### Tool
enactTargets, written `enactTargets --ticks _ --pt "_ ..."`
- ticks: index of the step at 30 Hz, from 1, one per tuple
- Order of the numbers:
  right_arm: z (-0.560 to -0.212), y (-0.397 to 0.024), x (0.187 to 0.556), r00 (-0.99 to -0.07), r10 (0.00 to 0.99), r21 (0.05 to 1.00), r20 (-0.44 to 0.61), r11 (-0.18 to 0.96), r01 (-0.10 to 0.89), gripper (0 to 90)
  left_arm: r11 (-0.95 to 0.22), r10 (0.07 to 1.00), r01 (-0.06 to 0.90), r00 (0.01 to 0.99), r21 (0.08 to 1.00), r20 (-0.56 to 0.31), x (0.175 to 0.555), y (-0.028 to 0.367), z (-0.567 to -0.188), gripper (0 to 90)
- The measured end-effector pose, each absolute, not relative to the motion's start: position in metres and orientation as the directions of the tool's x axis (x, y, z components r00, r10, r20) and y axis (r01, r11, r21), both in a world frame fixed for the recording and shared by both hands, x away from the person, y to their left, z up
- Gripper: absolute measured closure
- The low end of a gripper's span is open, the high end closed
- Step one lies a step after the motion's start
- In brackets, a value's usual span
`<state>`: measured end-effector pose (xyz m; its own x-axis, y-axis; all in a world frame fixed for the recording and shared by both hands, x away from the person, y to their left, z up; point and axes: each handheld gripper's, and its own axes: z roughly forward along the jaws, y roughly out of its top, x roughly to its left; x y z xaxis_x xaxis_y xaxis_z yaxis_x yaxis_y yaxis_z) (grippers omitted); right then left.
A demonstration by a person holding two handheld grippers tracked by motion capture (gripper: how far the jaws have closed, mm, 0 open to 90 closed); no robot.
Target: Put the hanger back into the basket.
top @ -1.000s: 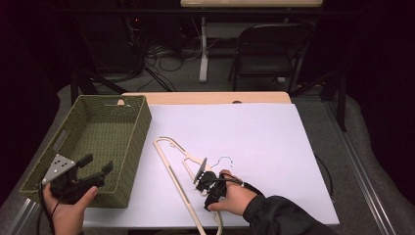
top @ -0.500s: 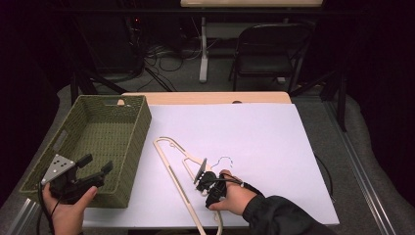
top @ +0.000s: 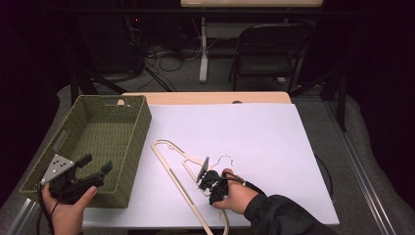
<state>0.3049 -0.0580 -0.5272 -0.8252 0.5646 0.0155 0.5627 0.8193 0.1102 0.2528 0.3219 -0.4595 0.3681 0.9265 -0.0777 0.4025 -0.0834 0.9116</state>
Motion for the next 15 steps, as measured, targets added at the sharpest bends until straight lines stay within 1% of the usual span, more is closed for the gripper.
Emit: enactTargets --ticks 4,6,7,9,13,15 --pt "-0.527 -0.065 0.307 -0.817 0.577 0.1 0.007 0.812 0.575 68.6 -0.087 0.926 0.404 0.369 0.911 -0.075 0.253 0.321 -0.46 22.7" --pt "-0.526 -0.07 0.309 -0.813 0.582 0.095 0.02 0.808 0.581 70.3 -0.085 0.927 0.405 0.368 0.911 -0.076 0.253 0.321 -0.46 22.7" --pt "-0.527 -0.072 0.31 -0.812 0.584 0.104 0.014 0.806 0.582 71.0 -0.085 0.926 0.403 0.368 0.911 -0.077 0.253 0.321 -0.46 22.7" --pt "-0.526 -0.075 0.312 -0.804 0.594 0.086 0.021 0.8 0.593 72.7 -0.086 0.926 0.404 0.369 0.911 -0.076 0.253 0.321 -0.46 22.7" --pt "-0.526 -0.082 0.315 -0.801 0.598 0.078 0.026 0.798 0.598 77.1 -0.091 0.926 0.405 0.37 0.91 -0.072 0.253 0.32 -0.46 22.7" --pt "-0.525 -0.083 0.317 -0.798 0.602 0.063 0.021 0.796 0.602 77.7 -0.09 0.926 0.405 0.37 0.91 -0.073 0.254 0.32 -0.46 22.7"
